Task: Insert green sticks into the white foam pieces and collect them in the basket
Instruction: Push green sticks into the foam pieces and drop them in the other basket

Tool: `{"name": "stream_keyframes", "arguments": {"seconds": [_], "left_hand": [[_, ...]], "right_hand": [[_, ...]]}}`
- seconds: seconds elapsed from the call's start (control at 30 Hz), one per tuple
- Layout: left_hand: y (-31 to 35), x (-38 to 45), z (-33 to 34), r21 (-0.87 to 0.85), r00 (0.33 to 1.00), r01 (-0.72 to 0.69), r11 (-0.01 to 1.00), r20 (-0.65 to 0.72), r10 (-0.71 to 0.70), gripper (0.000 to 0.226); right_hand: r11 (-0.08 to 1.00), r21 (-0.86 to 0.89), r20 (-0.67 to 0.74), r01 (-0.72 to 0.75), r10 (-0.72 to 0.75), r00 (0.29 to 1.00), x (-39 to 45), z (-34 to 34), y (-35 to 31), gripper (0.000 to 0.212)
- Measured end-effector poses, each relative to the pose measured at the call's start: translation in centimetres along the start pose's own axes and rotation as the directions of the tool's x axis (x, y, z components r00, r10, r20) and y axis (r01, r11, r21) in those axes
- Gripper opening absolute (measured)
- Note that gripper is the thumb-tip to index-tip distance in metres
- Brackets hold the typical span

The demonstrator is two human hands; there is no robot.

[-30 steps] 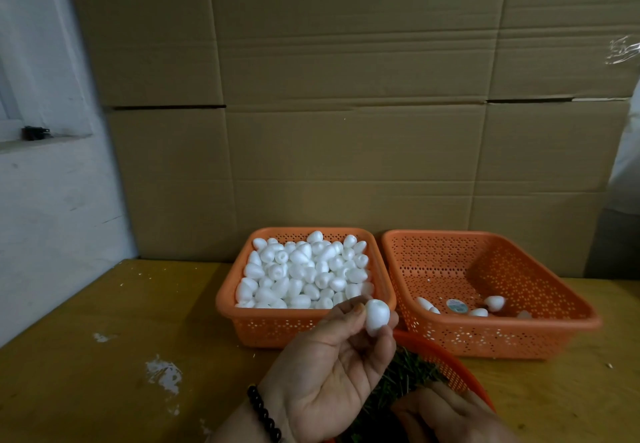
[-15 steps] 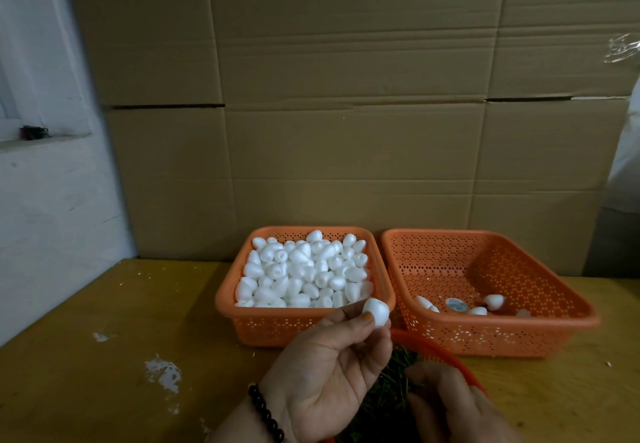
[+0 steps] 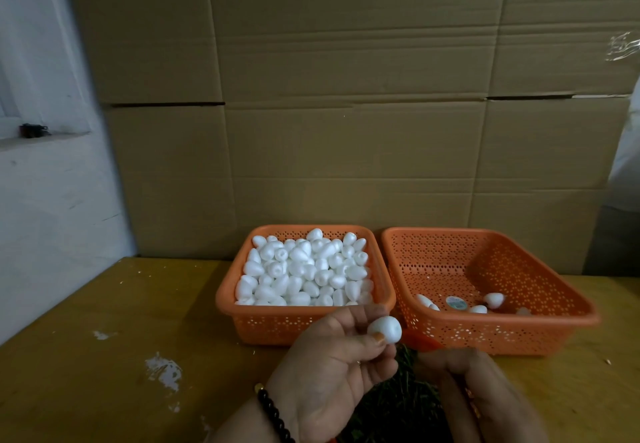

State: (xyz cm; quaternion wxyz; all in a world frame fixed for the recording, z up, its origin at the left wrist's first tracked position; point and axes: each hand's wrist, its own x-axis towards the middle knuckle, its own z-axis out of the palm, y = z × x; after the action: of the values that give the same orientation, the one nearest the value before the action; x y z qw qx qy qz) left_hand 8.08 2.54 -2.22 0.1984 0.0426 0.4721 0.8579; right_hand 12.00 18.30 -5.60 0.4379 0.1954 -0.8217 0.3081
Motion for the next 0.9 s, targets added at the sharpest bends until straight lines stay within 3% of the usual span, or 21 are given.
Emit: {"name": "stream_keyframes", "arguments": {"seconds": [0.27,0.4,0.9], "left_hand": [[-0.5,-0.4,0.2,0.180,0.998,-0.055,0.982,0.013,0.054,0.027],[-0.6,-0.5,0.4,0.250,0.998,-0.060,0.966,0.017,0.058,0.027],[-1.0,-0.4,0.5,0.327,0.995,-0.104,0.939,0.030,0.100,0.027]], "right_hand": [[0.965,0.126,-0.046,-0.229,0.236,0.971,-1.1,0.7,1.5,0.047],[0.968,0.101,-0.060,-0.230,0.237,0.970,-0.7,0.5,1.4,0.029],[0.969,0.048,0.002,-0.242,0.242,0.970,-0.6,0.2,0.9,0.037]]}}
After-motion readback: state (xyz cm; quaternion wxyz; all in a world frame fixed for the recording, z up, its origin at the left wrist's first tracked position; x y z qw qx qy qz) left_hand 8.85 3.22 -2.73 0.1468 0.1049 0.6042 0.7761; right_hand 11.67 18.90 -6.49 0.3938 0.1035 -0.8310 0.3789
